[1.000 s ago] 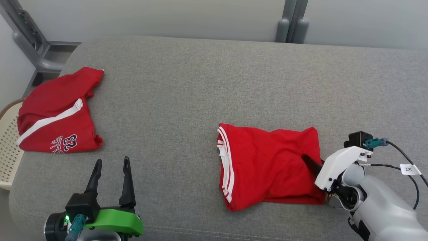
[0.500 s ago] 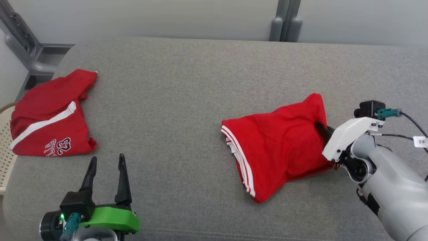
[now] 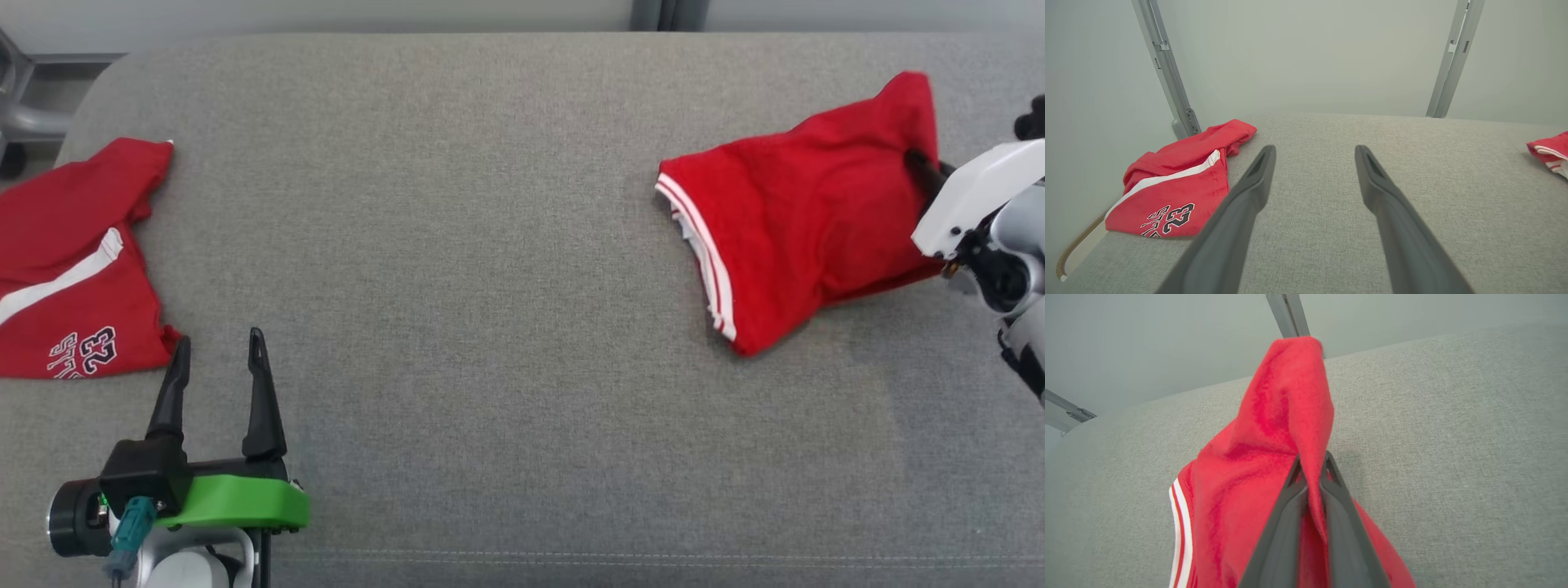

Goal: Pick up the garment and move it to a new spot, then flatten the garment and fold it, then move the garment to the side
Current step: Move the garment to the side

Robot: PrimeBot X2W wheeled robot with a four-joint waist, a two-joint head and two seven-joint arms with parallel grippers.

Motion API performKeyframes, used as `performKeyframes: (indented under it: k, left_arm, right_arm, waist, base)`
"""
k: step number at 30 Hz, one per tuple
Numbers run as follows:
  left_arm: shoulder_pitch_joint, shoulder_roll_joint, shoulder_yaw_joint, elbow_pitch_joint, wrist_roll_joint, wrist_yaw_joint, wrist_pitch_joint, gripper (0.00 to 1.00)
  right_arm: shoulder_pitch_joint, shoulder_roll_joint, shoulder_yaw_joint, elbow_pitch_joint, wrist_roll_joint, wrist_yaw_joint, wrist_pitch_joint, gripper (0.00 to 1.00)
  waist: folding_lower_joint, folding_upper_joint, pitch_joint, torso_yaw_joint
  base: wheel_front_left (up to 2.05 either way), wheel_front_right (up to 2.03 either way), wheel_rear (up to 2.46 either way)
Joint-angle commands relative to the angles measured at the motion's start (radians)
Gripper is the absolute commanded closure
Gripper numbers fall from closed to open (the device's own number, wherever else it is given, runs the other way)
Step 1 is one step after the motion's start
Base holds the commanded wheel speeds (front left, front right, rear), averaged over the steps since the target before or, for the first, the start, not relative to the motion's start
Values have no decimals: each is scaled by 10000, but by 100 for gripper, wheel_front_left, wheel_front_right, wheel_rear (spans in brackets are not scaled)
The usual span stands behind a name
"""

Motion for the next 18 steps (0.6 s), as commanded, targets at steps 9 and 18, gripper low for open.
performKeyframes:
  k: [9,18]
  left_arm:
    - [-404,201,336,-513,294,-141,1,0]
    - [-559,489,782,-1049,425,-148,1,0]
  right_arm:
    - [-1144,-702,-229,578,-145,0,-191,100]
    - [-2232,-1126,-213,1115,-463,0,-243,100]
  waist:
    - [0,0,1221,-650]
    - [0,0,2169,-935]
  base:
    - [0,0,0]
    - [0,0,0]
